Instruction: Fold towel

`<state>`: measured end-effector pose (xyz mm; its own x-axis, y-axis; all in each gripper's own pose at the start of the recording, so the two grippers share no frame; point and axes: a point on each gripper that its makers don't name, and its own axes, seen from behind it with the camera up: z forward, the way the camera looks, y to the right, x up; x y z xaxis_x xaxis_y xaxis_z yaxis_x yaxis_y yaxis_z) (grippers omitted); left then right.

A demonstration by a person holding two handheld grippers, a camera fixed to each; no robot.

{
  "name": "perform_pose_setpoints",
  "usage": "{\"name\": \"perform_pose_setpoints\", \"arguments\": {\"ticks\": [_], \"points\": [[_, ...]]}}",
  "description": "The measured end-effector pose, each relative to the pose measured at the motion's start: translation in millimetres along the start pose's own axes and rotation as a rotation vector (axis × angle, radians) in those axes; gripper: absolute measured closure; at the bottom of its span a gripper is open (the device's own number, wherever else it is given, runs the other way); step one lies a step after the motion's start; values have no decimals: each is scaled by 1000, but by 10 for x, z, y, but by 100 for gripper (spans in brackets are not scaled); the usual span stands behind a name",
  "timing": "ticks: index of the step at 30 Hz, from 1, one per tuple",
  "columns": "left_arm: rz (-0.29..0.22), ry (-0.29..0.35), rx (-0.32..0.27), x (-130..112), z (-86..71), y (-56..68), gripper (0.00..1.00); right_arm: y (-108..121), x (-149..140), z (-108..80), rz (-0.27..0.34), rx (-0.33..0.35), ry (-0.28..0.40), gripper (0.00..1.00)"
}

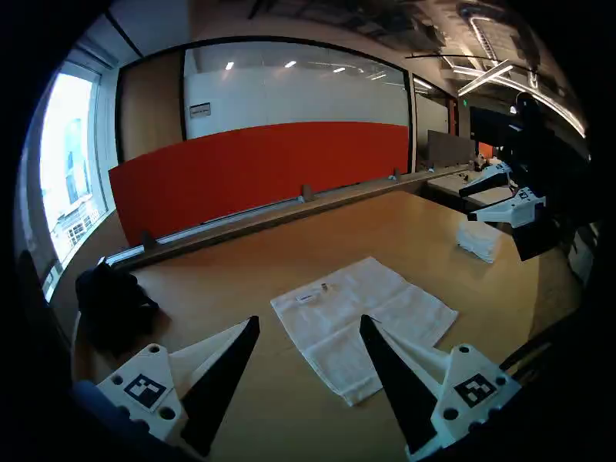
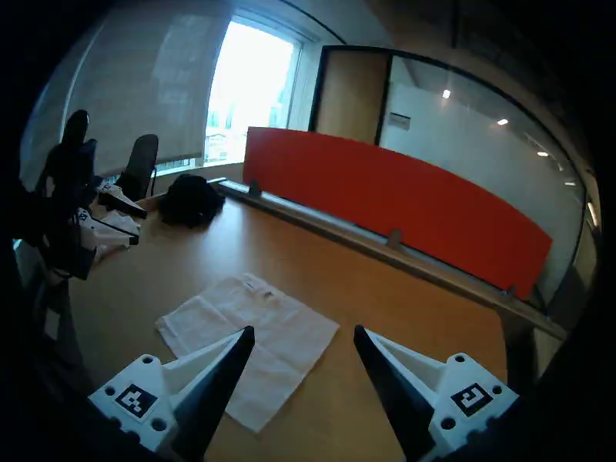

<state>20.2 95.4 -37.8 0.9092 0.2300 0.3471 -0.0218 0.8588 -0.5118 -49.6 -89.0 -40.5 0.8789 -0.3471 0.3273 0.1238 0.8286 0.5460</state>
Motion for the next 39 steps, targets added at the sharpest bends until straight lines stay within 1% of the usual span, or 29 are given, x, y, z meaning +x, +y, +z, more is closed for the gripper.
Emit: {"name": "perform_pose_setpoints", "arguments": {"ticks": [6,11,21,30,39], "points": [[15,-39,-24,-207,97,108,3,-63,-232,109,4,14,-35,0],[12,-79,-46,-406,184,186,3,-119,-446,196,9,28,-66,0],[26,-157,-87,-783,335,339,3,-274,-951,343,6,63,-148,0],[30,-225,-122,-1106,462,465,3,-391,-1272,443,0,99,-201,0],[30,-292,-150,-1404,562,572,3,-476,-1571,500,-9,128,-256,0]]}}
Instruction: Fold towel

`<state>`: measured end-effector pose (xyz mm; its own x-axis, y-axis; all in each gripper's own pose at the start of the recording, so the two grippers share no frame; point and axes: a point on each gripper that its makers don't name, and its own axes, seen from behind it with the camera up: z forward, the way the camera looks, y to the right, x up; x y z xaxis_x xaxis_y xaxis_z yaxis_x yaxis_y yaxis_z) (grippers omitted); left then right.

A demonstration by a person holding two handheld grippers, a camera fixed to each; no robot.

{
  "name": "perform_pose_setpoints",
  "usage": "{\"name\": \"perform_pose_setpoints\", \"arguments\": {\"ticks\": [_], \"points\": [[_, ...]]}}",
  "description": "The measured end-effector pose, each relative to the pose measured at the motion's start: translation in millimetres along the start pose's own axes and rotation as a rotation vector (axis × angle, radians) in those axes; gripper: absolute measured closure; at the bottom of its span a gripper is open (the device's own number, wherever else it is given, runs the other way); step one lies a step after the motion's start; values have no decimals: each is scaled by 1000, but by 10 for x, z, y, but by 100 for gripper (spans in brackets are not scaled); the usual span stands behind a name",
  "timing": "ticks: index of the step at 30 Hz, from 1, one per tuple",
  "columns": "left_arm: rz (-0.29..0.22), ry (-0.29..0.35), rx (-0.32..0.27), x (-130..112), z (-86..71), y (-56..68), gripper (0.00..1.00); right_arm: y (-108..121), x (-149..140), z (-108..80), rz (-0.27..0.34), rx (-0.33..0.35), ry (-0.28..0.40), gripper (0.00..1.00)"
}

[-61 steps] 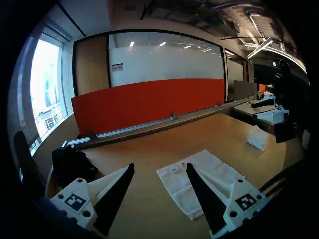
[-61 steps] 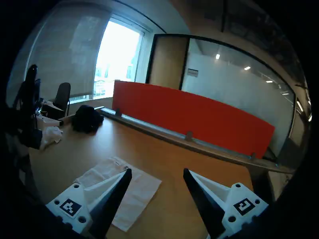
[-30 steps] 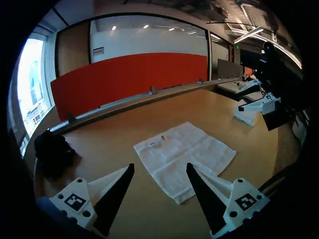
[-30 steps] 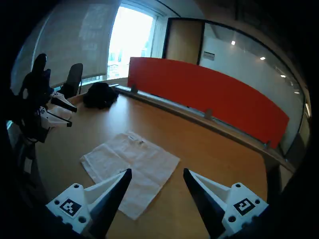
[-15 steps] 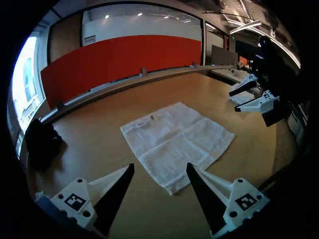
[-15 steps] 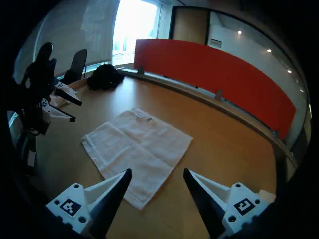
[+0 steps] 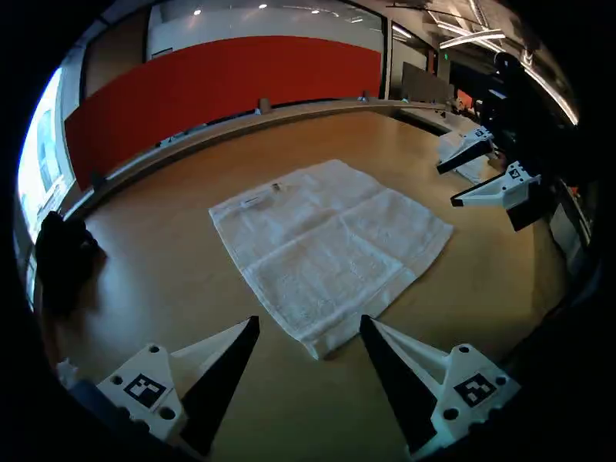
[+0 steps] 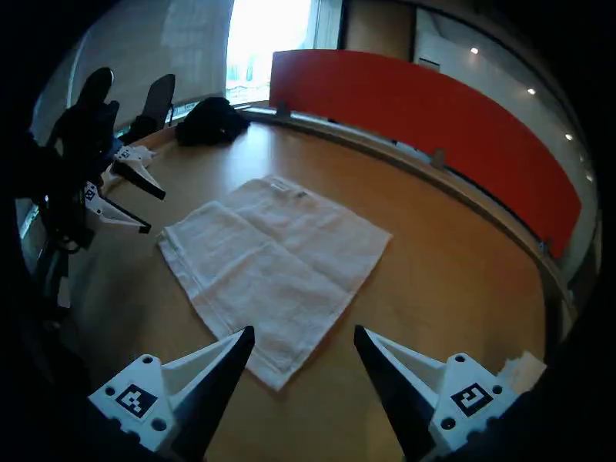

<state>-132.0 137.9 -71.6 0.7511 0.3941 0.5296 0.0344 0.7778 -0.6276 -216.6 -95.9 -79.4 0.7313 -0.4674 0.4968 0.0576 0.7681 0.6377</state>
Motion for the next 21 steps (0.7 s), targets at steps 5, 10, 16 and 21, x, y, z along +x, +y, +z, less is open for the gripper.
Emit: {"name": "perform_pose_setpoints", "arguments": {"ticks": [5,10,16,21], "points": [[-9,-31,-12,-124,80,27,3,-34,-120,62,-12,14,-25,0],[-20,-57,-20,-218,147,48,3,-52,-224,118,-24,25,-48,0],[-30,-89,-18,-311,208,43,3,-82,-343,170,-34,40,-78,0],[-35,-106,-28,-349,239,61,3,-136,-395,194,-35,63,-91,1]]}}
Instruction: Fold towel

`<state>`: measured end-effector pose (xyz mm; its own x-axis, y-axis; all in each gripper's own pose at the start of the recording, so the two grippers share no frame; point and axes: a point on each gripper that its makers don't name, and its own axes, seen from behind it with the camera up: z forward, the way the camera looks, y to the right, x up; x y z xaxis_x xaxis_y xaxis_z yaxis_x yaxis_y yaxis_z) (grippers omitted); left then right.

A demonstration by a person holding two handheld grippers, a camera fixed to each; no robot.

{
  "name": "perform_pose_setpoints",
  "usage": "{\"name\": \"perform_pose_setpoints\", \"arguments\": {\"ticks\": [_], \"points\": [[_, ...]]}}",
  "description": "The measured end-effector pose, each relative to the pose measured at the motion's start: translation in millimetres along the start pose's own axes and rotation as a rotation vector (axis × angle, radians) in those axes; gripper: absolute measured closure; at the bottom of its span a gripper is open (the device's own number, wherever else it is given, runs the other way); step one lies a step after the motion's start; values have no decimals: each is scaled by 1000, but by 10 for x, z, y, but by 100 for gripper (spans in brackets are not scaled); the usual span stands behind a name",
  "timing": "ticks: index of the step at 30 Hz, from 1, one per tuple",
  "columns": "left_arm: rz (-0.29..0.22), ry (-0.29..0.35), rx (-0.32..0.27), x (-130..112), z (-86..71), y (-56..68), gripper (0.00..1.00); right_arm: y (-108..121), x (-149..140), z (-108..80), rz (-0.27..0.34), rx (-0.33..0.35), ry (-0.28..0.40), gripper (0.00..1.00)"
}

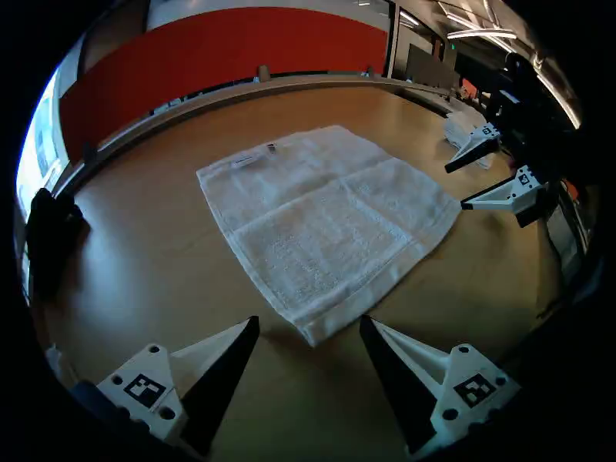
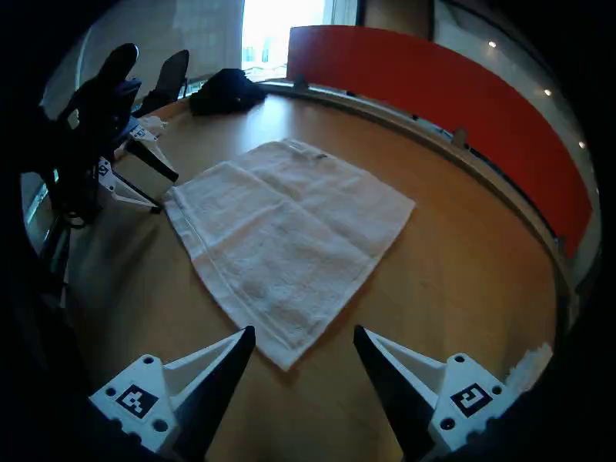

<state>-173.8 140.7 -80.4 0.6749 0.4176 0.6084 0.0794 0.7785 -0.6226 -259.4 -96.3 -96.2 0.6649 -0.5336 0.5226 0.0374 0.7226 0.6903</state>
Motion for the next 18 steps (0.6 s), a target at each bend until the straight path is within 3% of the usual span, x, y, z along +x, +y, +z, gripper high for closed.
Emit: {"name": "perform_pose_setpoints", "arguments": {"ticks": [7,18], "points": [[21,-21,-9,-39,31,32,4,-19,-86,31,7,19,-26,10],[42,-31,-2,-42,56,12,13,-50,-185,52,-2,50,-56,20]]}}
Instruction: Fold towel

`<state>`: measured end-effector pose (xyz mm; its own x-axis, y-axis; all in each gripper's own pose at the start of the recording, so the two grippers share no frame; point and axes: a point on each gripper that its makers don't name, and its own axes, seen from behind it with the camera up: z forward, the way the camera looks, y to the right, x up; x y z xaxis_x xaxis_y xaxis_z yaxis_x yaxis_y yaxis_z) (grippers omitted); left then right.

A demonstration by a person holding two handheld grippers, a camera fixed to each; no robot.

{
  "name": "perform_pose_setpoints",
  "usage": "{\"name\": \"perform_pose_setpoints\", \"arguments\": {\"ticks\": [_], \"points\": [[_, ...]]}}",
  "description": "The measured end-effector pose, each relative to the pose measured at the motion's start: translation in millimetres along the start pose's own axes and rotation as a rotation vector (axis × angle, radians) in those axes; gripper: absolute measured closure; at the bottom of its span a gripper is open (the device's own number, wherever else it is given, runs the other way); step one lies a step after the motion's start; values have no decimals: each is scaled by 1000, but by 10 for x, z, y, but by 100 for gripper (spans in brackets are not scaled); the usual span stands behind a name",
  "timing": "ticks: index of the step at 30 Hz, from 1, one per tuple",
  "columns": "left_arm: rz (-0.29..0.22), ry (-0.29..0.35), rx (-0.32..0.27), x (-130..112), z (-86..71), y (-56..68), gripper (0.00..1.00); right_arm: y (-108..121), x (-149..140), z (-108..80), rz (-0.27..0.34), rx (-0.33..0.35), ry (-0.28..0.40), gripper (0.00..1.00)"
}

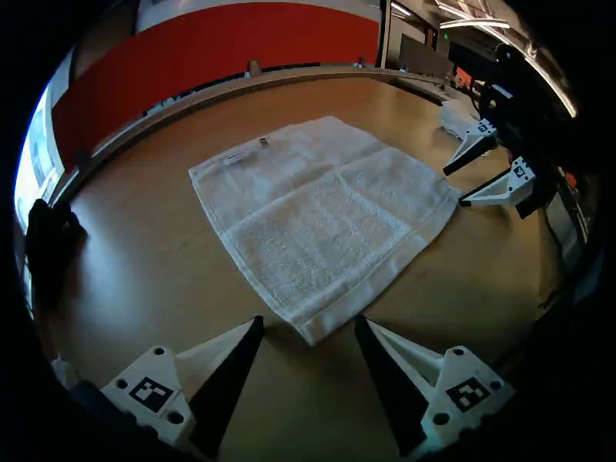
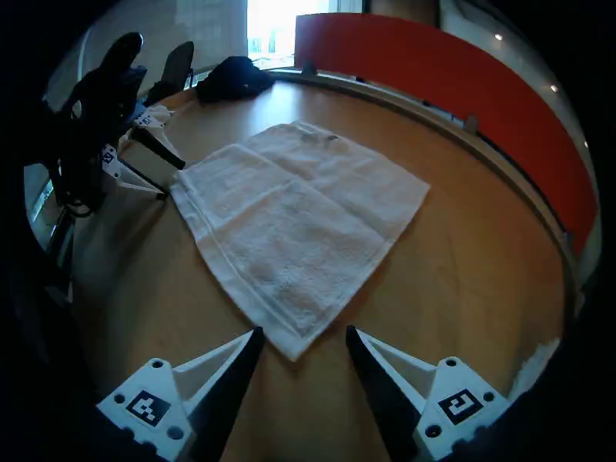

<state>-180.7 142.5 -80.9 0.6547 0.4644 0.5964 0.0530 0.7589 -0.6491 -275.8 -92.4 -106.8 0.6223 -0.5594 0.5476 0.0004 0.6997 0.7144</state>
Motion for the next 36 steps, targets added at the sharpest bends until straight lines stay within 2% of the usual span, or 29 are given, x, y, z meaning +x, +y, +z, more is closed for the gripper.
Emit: {"name": "perform_pose_setpoints", "arguments": {"ticks": [9,19,23,25,29,36], "points": [[19,-5,6,-7,2,0,18,-36,-3,30,-7,19,0,30],[2,-10,18,-4,-5,-5,27,-96,-3,33,-3,39,3,45],[-7,-13,27,-3,-5,-26,37,-121,0,30,-4,40,4,53],[-9,-15,29,-2,-6,-30,46,-129,0,27,-2,39,5,55],[-7,-19,29,-1,-9,-23,48,-136,-3,18,3,37,6,61],[-12,-26,29,-3,-7,-2,75,-134,-3,7,12,35,6,78]]}}
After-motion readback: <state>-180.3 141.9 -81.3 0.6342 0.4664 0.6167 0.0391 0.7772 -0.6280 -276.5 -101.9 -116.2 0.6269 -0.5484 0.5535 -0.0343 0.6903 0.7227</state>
